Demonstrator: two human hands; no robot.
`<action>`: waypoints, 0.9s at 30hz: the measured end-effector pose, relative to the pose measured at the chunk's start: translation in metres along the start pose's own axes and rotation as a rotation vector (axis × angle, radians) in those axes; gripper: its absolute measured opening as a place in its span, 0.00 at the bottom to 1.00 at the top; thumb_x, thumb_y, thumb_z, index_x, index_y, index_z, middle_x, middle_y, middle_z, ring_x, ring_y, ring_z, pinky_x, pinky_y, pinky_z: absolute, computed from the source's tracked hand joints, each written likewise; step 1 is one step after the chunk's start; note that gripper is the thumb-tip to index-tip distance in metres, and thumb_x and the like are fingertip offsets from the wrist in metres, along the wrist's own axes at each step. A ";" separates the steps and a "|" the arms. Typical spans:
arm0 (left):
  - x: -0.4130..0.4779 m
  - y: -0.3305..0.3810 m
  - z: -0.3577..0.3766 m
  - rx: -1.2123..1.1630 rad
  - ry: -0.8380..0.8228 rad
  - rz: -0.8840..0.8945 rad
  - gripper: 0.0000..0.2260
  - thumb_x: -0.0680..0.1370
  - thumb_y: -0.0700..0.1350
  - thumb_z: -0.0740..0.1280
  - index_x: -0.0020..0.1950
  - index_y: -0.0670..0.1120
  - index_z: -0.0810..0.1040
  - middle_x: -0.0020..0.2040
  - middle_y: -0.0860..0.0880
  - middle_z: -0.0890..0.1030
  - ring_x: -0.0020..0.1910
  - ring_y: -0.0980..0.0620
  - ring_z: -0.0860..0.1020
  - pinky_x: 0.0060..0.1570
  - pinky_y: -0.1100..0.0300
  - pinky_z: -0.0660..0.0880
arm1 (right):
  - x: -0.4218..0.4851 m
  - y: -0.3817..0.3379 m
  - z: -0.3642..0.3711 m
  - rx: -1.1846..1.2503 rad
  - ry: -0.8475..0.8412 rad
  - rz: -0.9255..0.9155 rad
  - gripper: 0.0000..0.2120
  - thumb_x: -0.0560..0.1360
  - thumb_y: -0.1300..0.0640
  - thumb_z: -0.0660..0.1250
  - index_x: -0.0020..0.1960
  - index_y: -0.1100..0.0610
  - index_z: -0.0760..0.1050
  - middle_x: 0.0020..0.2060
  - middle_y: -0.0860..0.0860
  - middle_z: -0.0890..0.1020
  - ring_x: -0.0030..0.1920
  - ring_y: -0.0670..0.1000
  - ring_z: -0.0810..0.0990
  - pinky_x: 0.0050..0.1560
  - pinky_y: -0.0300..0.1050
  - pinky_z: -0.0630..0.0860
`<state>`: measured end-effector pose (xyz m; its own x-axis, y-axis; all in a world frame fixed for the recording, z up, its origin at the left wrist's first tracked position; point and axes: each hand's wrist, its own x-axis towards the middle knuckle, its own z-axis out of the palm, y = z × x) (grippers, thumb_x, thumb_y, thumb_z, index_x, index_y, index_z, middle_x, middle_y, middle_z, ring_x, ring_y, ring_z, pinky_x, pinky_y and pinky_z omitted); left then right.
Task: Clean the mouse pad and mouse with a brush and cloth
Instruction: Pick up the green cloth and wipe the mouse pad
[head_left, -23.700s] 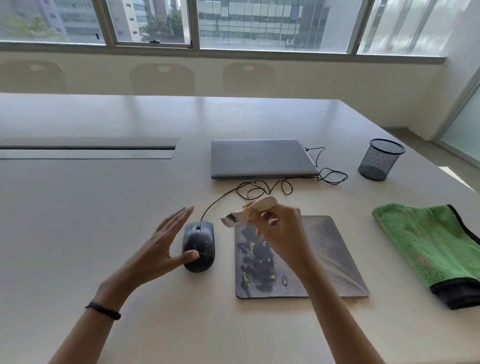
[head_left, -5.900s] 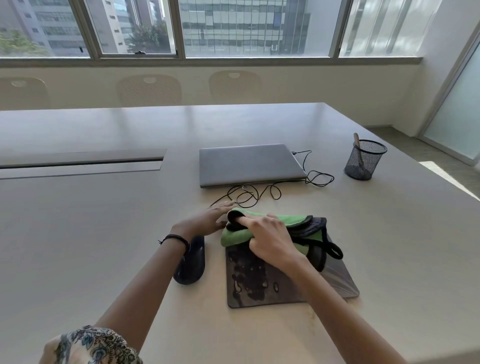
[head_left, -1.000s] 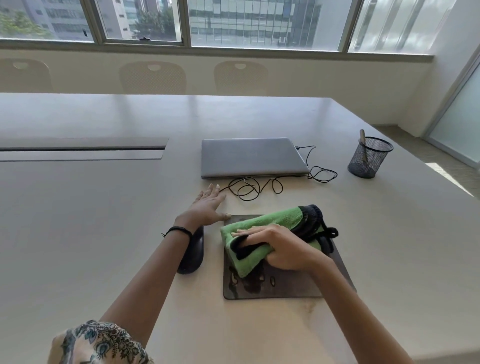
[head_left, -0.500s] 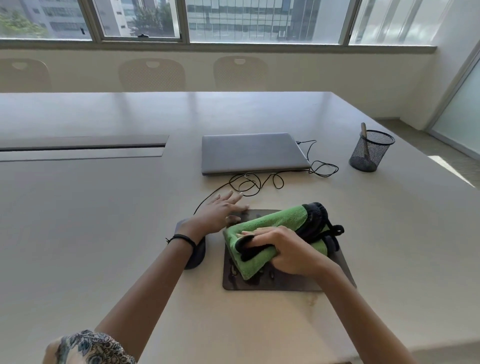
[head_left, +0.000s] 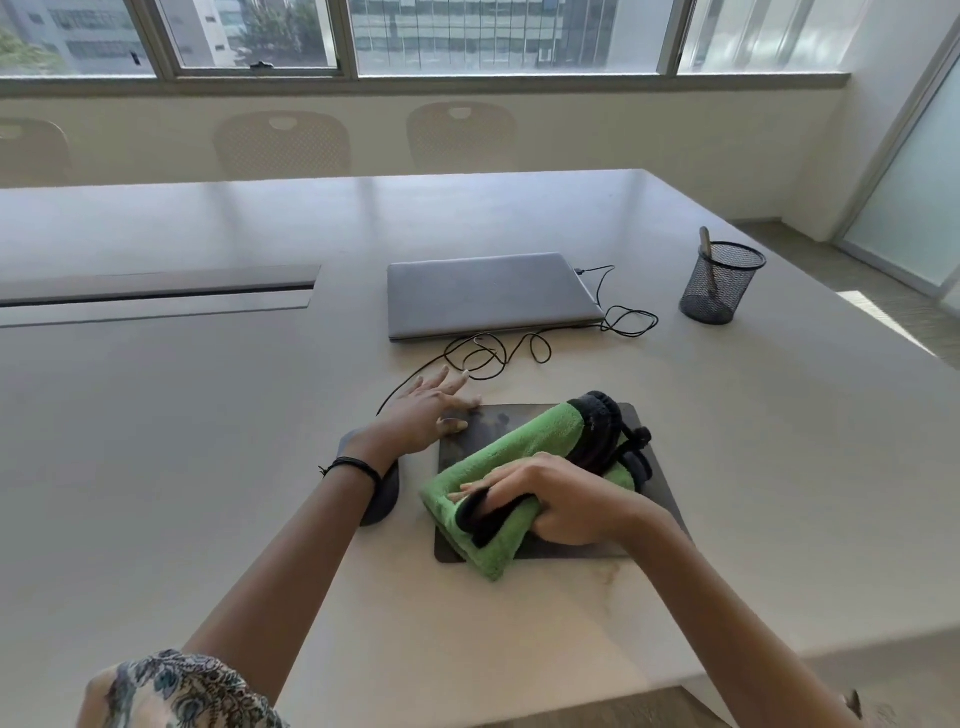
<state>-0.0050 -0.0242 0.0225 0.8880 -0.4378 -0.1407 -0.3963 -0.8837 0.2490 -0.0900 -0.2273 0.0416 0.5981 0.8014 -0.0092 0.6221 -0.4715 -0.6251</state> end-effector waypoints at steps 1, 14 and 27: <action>0.001 -0.001 0.000 0.001 -0.002 0.001 0.20 0.81 0.47 0.57 0.73 0.55 0.62 0.77 0.51 0.49 0.76 0.51 0.43 0.73 0.53 0.42 | -0.003 -0.001 -0.003 0.018 -0.040 0.007 0.34 0.56 0.74 0.54 0.56 0.54 0.81 0.61 0.47 0.79 0.64 0.45 0.74 0.65 0.45 0.71; -0.001 0.000 0.000 -0.001 -0.016 -0.017 0.20 0.81 0.49 0.57 0.73 0.54 0.61 0.78 0.49 0.48 0.76 0.50 0.42 0.73 0.53 0.41 | 0.011 -0.005 -0.002 -0.116 0.160 0.095 0.33 0.61 0.73 0.58 0.62 0.51 0.77 0.60 0.48 0.80 0.60 0.50 0.77 0.59 0.48 0.74; -0.001 0.001 0.002 -0.022 0.010 -0.013 0.19 0.81 0.47 0.57 0.72 0.53 0.64 0.77 0.49 0.49 0.76 0.50 0.43 0.73 0.53 0.41 | -0.029 -0.019 -0.034 -0.121 -0.087 0.204 0.33 0.60 0.73 0.56 0.57 0.50 0.80 0.52 0.50 0.84 0.51 0.50 0.79 0.51 0.41 0.74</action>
<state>-0.0067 -0.0251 0.0212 0.8952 -0.4249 -0.1343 -0.3798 -0.8852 0.2686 -0.1017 -0.2543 0.0804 0.6750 0.7113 -0.1960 0.5518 -0.6630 -0.5059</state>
